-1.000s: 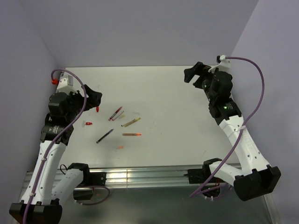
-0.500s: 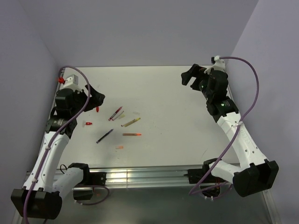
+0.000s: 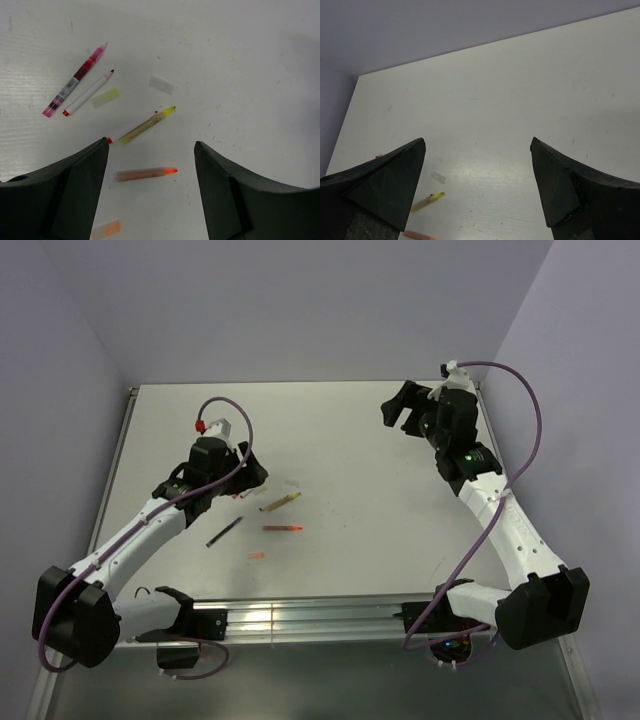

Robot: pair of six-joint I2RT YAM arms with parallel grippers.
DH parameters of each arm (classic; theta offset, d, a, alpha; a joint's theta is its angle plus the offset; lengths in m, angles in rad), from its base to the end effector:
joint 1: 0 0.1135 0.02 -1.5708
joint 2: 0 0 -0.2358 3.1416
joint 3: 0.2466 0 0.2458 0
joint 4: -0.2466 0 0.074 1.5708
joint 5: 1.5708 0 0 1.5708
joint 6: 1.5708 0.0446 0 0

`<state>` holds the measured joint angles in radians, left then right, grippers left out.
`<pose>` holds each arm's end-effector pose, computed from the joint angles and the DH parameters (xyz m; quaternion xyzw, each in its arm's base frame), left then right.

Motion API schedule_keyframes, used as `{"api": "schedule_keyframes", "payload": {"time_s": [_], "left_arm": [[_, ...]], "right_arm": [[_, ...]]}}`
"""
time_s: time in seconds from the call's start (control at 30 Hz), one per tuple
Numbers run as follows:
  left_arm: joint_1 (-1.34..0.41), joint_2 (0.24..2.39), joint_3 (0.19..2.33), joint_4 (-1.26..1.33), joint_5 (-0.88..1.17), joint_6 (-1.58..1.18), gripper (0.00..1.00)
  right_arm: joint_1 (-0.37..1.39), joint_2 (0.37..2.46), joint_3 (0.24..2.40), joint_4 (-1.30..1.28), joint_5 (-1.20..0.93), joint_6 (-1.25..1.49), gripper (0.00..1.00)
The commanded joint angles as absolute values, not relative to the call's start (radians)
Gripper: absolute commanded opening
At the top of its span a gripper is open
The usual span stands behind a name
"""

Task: Insert the pens into the pen caps
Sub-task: Pick up the pen from the center of the board.

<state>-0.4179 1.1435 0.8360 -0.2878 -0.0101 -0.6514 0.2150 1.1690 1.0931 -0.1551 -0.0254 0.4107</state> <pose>0.2431 -0.1075 0.2466 -0.1052 0.8771 -0.2350 0.4055 0.2786 0.0620 0.3451 0.0687 0.7808 0.2006 0.5877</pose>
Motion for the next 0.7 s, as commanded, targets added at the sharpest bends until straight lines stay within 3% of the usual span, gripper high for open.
{"api": "schedule_keyframes", "payload": {"time_s": [0.0,0.27,0.6,0.67], "left_arm": [[-0.445,1.184,0.830,-0.192,-0.084,-0.687,0.74],[-0.518,1.331,0.874,-0.199,-0.152,-0.661,0.69],[-0.600,1.483,0.934,-0.176,-0.232,-0.565,0.43],[-0.607,1.506,0.942,-0.169,-0.227,-0.543,0.43]], "right_arm": [[0.209,1.183,1.121,-0.158,-0.057,0.405,0.93],[0.209,1.226,1.144,-0.207,-0.052,0.410,0.88],[0.210,1.264,1.157,-0.206,-0.100,0.422,0.83],[0.210,1.267,1.158,-0.207,-0.100,0.422,0.82]]}}
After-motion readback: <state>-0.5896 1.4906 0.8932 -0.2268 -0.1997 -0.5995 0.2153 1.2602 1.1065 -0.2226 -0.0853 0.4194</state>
